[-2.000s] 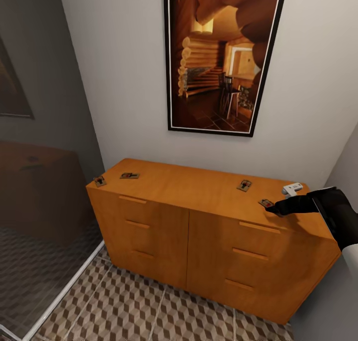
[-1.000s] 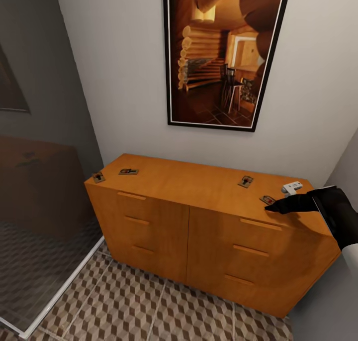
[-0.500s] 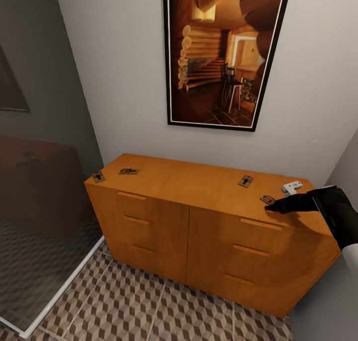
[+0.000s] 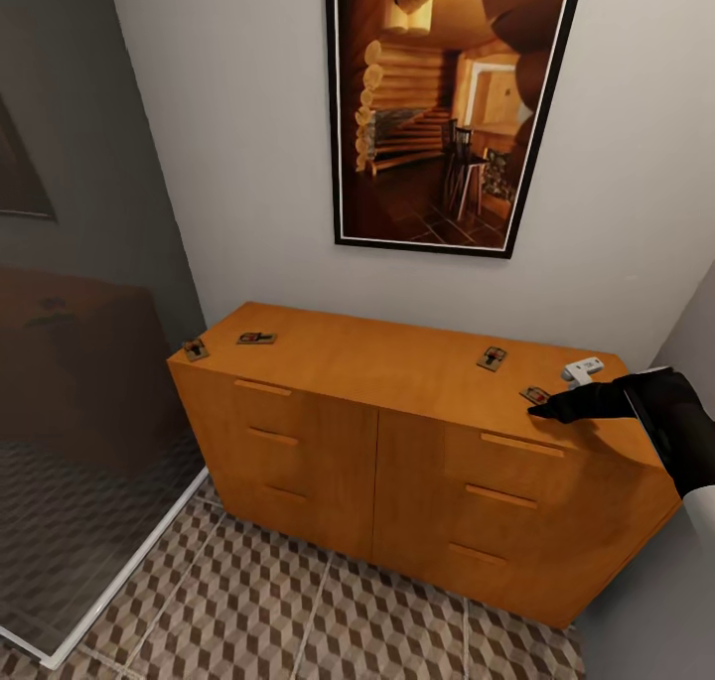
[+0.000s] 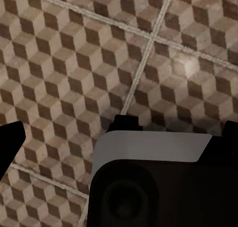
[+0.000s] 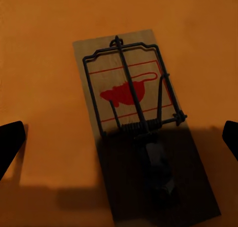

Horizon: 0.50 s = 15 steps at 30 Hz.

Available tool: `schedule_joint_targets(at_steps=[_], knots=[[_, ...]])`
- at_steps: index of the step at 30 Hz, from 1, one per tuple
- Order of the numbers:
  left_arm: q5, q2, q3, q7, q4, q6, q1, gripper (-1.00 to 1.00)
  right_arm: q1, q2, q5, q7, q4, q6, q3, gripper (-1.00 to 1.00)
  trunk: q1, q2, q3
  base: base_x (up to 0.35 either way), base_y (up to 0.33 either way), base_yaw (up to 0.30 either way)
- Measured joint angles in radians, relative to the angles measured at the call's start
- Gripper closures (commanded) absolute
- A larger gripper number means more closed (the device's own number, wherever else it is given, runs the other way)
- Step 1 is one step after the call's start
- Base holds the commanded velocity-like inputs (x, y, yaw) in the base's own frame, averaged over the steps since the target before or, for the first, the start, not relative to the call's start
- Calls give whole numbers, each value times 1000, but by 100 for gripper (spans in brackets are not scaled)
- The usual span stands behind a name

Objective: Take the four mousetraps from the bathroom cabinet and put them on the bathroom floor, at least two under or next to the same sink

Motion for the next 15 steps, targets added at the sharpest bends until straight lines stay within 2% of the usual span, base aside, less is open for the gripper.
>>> schedule_joint_targets(at_steps=[6, 7, 15], knots=[[0, 0, 0, 0, 0, 0, 0, -100, 0, 0, 0, 0, 0, -1, 0, -100, 0, 0, 0, 0, 0, 0], [0, 0, 0, 0, 0, 0, 0, -100, 0, 0, 0, 0, 0, -1, 0, 100, 0, 0, 0, 0, 0, 0], [0, 0, 0, 0, 0, 0, 0, -100, 0, 0, 14, 0, -1, -14, -1, 100, 0, 0, 0, 0, 0, 0]])
